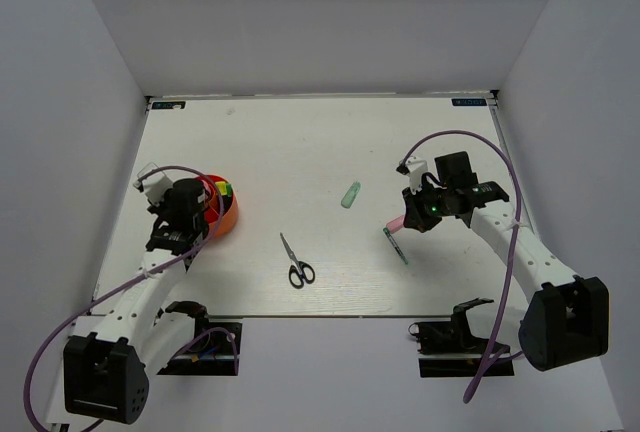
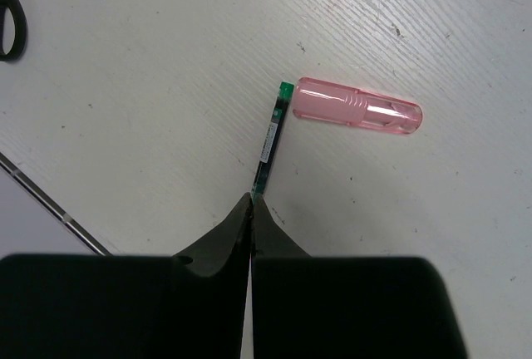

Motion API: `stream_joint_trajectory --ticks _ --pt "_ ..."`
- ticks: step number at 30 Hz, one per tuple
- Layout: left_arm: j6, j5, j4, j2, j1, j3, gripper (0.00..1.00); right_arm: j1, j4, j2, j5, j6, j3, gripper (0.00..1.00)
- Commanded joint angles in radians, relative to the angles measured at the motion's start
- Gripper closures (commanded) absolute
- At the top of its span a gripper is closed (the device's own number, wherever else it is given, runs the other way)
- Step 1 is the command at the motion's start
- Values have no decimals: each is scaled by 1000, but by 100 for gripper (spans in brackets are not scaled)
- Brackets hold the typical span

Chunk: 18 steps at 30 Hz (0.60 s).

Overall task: Sort the stationery into containers
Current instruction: Place the pen in the storage box.

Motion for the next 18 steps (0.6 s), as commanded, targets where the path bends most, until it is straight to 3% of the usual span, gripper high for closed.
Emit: stream_joint_trajectory --ticks 1,3,4,9,12,15,18 --pt "-10 -5 23 -20 -9 -22 100 -1 12 5 -21 -6 2 100" --pt "-10 -3 17 -26 -12 -27 80 -1 9 7 -21 -6 3 96" --pt "-9 1 14 -42 -14 -31 72 1 8 8 -25 -6 3 89" --pt "-9 9 -5 -39 -24 -36 47 1 3 10 -30 -11 6 77" --pt "-7 26 -13 -49 -29 -30 41 -1 0 10 -30 -11 7 69" --pt "-9 35 -42 -65 -32 -4 40 -1 0 11 -28 -11 6 69" --pt "-12 60 -101 -109 -43 19 53 1 2 10 5 -14 7 69"
